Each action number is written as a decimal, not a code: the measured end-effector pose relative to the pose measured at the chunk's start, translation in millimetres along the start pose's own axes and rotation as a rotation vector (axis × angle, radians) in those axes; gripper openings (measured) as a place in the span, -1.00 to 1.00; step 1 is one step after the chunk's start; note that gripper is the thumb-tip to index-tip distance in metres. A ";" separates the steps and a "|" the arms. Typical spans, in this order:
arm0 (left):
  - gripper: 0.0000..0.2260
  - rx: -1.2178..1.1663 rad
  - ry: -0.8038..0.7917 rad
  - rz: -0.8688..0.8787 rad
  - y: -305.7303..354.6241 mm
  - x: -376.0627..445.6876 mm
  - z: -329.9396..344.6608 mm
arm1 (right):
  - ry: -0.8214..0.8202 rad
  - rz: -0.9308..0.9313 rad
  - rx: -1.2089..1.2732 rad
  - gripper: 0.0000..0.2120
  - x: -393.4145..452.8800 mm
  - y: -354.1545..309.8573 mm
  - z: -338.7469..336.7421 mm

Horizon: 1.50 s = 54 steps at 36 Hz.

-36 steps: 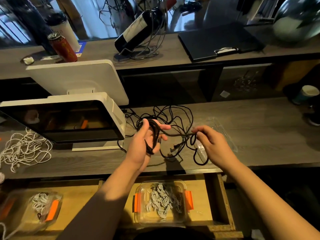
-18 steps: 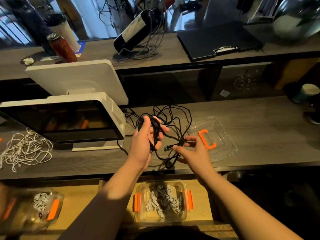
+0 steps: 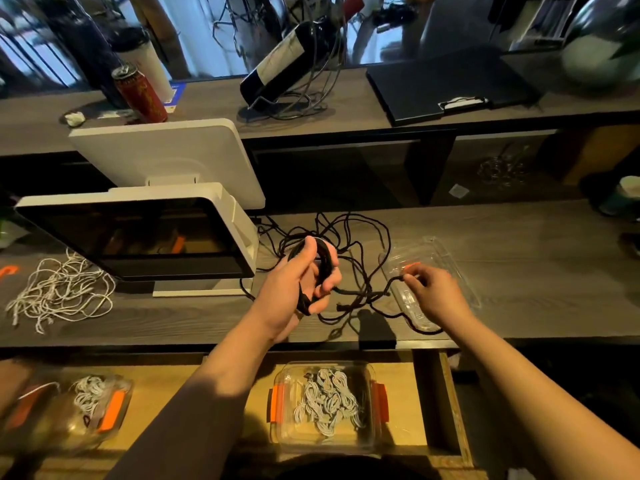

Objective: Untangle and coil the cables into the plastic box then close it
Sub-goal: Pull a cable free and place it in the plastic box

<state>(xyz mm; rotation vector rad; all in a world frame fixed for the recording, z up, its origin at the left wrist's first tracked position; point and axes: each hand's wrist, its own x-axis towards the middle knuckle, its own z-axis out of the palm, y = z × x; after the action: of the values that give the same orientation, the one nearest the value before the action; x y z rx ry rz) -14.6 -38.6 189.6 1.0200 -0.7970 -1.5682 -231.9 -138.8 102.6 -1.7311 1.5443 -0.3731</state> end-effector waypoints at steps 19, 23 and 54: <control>-0.62 -0.517 0.156 0.126 9.9 40.8 37.9 | 0.250 -0.444 0.099 -0.55 -41.4 -30.8 81.3; -0.61 -0.602 0.223 0.150 15.3 49.4 43.0 | 0.246 -0.450 0.211 -0.53 -61.8 -48.2 88.4; -0.71 -0.143 0.701 0.321 11.9 61.1 -7.0 | -0.031 -0.436 0.234 -0.49 -84.9 -38.2 91.4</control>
<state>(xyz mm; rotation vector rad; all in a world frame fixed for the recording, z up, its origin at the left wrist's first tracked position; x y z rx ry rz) -8.4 -100.7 184.4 1.1649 -0.3287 -0.8822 -162.6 -28.8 92.0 -1.8646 1.0433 -0.7105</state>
